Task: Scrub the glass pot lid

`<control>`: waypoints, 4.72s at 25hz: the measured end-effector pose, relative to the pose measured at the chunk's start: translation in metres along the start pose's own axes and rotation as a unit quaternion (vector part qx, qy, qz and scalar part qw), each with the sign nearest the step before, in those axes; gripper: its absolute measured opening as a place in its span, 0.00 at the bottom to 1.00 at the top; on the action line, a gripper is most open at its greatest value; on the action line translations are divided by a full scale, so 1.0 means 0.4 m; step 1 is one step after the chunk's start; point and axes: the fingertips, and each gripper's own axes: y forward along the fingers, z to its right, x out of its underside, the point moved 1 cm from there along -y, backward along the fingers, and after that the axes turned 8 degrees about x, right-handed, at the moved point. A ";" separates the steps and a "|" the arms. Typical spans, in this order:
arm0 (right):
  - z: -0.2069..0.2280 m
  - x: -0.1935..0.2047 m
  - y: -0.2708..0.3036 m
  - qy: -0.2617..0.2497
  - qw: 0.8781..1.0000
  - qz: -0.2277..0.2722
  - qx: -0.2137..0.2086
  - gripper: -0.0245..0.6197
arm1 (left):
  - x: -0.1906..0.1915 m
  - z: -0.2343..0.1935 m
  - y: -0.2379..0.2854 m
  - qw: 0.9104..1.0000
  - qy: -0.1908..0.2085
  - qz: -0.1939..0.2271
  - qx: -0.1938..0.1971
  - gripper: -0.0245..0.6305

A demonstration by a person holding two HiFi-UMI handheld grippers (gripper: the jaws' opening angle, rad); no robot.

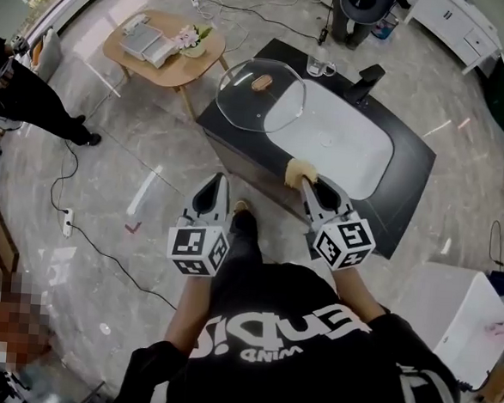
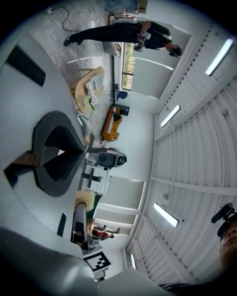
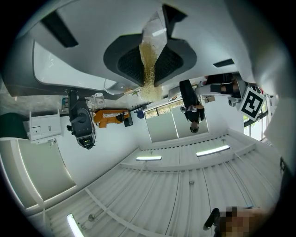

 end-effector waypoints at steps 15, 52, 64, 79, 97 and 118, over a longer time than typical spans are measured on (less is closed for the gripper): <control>0.023 -0.128 0.309 0.008 0.998 0.001 0.064 0.13 | -0.146 -0.221 0.298 0.995 0.011 -0.020 0.098 0.06; 0.272 -0.239 0.471 0.048 0.988 0.042 0.143 0.13 | -0.211 -0.245 0.694 0.976 0.073 -0.074 0.192 0.39; 0.321 -0.213 0.403 0.063 0.979 0.040 0.188 0.13 | -0.035 -0.248 0.846 0.951 0.149 -0.174 0.208 0.35; 0.331 -0.183 0.377 0.073 0.977 0.026 0.198 0.13 | 0.159 -0.317 0.982 0.930 0.174 -0.262 0.192 0.38; 0.344 -0.174 0.403 0.082 0.978 0.023 0.190 0.13 | 0.189 -0.314 1.021 0.925 0.158 -0.297 0.176 0.31; 0.371 -0.178 0.410 0.078 0.980 0.020 0.183 0.13 | 0.063 -0.300 0.954 0.937 0.137 -0.279 0.157 0.31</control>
